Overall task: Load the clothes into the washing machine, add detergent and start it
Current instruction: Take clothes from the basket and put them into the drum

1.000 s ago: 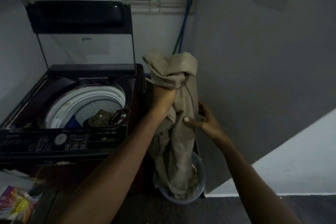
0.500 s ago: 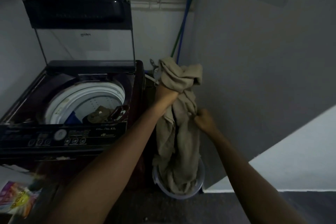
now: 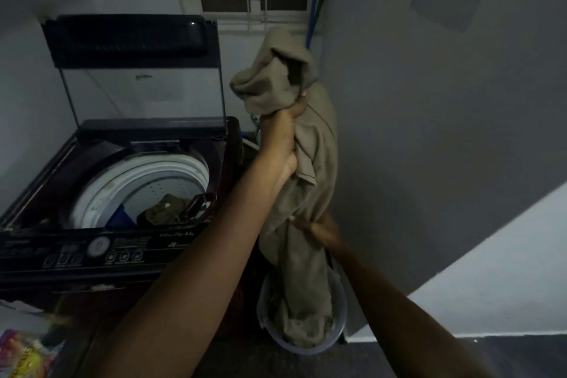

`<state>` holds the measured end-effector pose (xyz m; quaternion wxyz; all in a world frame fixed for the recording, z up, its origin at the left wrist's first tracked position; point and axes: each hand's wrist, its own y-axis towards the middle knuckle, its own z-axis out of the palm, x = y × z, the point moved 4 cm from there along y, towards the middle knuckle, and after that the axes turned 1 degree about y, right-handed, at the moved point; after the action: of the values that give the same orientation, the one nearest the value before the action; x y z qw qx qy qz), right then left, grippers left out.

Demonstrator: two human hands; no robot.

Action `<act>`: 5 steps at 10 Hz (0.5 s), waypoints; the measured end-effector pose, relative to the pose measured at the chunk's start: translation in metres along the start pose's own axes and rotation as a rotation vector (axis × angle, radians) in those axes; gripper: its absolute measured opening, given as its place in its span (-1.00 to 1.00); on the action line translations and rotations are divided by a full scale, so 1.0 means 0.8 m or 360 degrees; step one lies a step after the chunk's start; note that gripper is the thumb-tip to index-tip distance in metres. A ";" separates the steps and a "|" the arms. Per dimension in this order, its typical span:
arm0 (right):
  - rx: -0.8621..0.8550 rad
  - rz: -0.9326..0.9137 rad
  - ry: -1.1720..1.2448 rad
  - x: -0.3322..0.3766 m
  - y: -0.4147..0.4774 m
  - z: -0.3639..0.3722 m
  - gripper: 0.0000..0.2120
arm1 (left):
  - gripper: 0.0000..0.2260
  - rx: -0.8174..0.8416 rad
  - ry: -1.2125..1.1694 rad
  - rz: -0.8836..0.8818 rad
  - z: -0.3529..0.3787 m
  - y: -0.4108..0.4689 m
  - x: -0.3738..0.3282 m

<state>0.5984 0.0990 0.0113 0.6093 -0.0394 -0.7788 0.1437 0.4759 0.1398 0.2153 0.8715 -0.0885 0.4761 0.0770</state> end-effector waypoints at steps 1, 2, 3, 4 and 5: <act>-0.0398 0.0059 0.0259 -0.018 0.016 -0.034 -0.57 | -0.59 -0.0125 0.0093 0.0099 -0.038 0.010 -0.016; -0.0679 0.0053 0.0718 0.012 0.005 -0.084 -0.65 | -0.70 -0.0307 0.0963 0.0388 -0.085 0.015 -0.029; -0.0695 -0.0151 0.0861 0.086 -0.017 -0.120 -0.65 | -0.47 -0.0221 0.1592 0.0306 -0.110 0.007 -0.004; -0.0612 -0.0130 0.0965 0.159 -0.010 -0.088 -0.63 | -0.46 -0.0001 0.1766 0.0234 -0.102 -0.008 0.021; -0.0922 -0.0392 -0.0190 0.190 -0.015 -0.077 -0.59 | -0.55 0.0578 0.1423 -0.0056 -0.081 -0.025 0.048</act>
<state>0.6200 0.1340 0.1703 0.5388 -0.1083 -0.8206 -0.1567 0.4482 0.1073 0.1501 0.5839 0.0326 0.8083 -0.0677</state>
